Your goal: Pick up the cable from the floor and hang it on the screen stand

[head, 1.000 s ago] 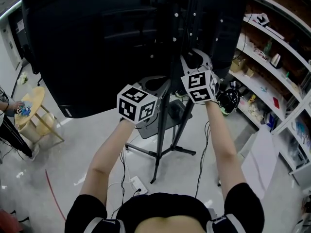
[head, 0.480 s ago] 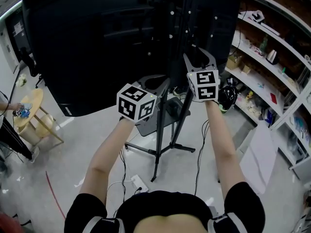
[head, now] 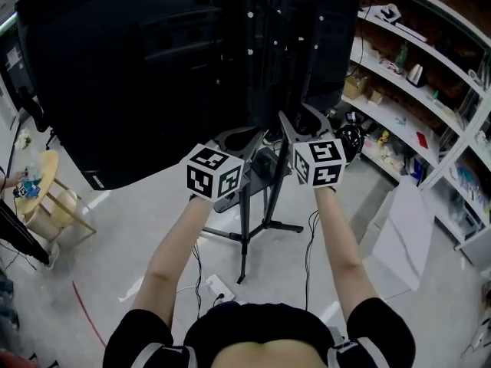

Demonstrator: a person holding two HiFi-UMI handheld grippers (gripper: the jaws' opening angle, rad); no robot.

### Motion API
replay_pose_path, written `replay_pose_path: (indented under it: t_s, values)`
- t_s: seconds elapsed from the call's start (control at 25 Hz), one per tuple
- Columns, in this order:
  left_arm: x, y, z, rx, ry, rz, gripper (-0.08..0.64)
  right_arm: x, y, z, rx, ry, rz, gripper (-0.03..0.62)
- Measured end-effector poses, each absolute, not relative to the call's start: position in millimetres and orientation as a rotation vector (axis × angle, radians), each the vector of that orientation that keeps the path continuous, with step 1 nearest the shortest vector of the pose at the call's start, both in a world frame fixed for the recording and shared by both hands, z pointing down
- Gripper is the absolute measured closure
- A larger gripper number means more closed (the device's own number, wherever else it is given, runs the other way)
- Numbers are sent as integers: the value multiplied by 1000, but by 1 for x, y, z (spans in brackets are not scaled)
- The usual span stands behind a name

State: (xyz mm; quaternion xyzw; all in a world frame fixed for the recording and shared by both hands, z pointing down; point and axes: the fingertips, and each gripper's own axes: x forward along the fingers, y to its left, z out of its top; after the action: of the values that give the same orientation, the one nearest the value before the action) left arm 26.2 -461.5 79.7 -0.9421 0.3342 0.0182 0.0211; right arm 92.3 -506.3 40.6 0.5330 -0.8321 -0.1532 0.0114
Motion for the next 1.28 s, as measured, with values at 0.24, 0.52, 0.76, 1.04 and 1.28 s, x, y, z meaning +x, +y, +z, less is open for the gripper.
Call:
replay_pose_path:
  t_s: [0.24,0.52,0.76,1.04,1.28]
  values:
    - [38,-446,96,-2900,1034,63,552,94,-461,70,1649,-2675,-374,399]
    - [45,-424,120,-2798,1127,39,552,96,-419,94,1646,-2769,-238,400]
    - [39,-406,157,-2835,1248,58,552,87,-394,135,1634,-2836,-5,402]
    - [29,-381,211,-2944,1363,68,552,79,-364,186,1632,-2832,250,493]
    - [30,-353,259,-3038,1350,19,552,67,-333,234,1624,-2828,518,552]
